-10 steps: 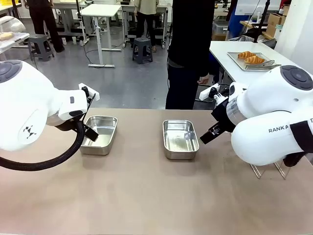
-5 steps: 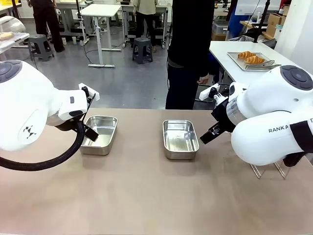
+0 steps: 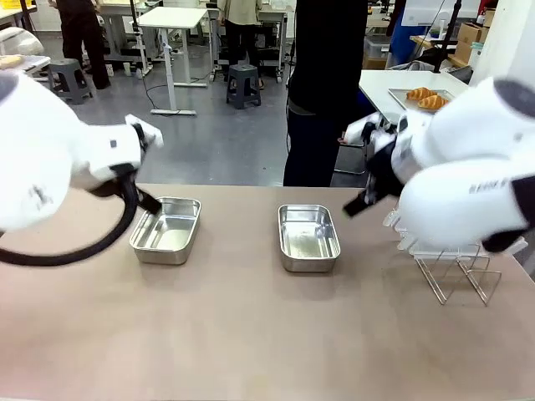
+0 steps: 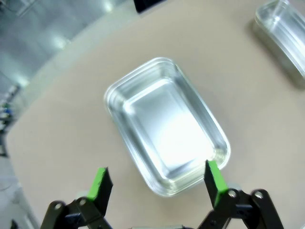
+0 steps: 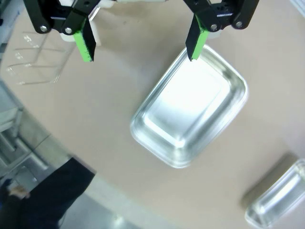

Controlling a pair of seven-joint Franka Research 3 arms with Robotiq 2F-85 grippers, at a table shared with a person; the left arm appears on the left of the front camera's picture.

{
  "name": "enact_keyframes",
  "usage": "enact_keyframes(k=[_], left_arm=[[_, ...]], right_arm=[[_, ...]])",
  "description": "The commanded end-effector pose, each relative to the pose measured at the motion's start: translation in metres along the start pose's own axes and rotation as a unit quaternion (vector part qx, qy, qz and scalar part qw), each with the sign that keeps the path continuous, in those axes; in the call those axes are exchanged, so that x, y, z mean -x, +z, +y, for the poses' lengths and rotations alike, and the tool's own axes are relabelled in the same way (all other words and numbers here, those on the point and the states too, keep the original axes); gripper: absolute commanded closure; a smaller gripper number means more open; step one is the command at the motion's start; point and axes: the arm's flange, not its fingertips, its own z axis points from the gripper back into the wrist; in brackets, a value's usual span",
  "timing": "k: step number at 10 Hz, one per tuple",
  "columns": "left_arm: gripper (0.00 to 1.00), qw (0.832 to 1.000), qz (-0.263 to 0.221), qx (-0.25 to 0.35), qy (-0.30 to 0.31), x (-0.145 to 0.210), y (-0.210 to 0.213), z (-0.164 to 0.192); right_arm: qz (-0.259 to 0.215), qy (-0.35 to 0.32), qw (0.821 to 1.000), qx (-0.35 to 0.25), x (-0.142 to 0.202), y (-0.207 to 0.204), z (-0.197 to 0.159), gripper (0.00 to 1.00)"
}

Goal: Place the bread in airtight containers.
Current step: Lift both Airtight Container.

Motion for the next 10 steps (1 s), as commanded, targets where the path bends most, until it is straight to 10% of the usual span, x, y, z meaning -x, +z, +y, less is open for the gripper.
enact_keyframes(k=[1,6,10], left_arm=[[0.0,0.999,-0.002,0.044,-0.01,-0.04,0.061,0.049],[0.0,0.968,-0.091,0.201,-0.121,0.013,0.164,0.187],[0.0,0.963,-0.141,0.213,-0.091,0.119,0.163,0.25]], right_arm=[[-0.027,-0.015,0.999,-0.026,-0.038,0.057,-0.043,0.0],[-0.19,-0.004,0.968,-0.163,0.066,0.162,-0.193,0.0],[-0.25,0.007,0.945,-0.209,0.178,0.141,-0.231,0.0]])
